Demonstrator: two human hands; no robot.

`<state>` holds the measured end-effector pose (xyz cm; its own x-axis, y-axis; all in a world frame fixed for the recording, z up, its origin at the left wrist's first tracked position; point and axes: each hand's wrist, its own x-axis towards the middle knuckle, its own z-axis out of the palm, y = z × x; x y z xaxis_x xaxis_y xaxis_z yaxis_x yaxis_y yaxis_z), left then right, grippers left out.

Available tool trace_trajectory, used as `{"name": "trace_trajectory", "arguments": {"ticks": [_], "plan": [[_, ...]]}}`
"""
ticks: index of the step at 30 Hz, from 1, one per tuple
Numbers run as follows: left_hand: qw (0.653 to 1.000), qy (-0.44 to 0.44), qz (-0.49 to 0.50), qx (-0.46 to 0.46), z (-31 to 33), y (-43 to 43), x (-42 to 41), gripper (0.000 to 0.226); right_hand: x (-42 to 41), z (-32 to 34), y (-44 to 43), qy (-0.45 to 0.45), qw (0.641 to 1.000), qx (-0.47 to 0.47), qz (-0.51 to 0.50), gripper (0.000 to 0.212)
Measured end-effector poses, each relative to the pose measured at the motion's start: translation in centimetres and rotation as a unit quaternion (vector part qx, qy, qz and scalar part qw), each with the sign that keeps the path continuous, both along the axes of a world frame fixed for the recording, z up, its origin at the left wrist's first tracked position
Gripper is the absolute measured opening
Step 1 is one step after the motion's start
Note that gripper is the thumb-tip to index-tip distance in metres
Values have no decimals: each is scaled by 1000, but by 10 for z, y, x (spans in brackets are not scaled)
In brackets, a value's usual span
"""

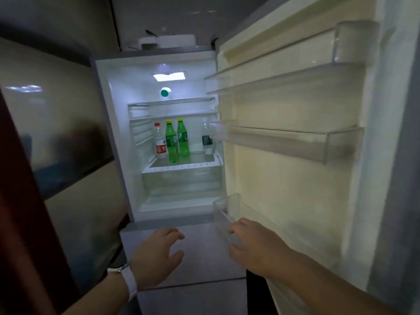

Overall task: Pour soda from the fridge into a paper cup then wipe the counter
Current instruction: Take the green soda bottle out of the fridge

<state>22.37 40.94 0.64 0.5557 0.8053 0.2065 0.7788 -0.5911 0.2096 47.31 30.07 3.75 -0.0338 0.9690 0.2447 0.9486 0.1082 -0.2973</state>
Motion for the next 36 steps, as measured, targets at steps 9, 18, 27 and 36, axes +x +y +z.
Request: {"name": "trace_trajectory", "arguments": {"ticks": [9,18,27,36], "plan": [[997,66,-6,-42,-26,139,-64,46,-52,-14,136,-64,995,-70,4,41],[996,81,-7,-29,-11,234,-78,53,-72,-5,224,-75,992,-87,-58,45],[999,47,4,-2,32,294,-61,52,-66,18,287,-48,992,-72,-91,55],[998,-30,41,-44,61,366,-22,50,-57,15,390,6,994,-66,-92,50]]}}
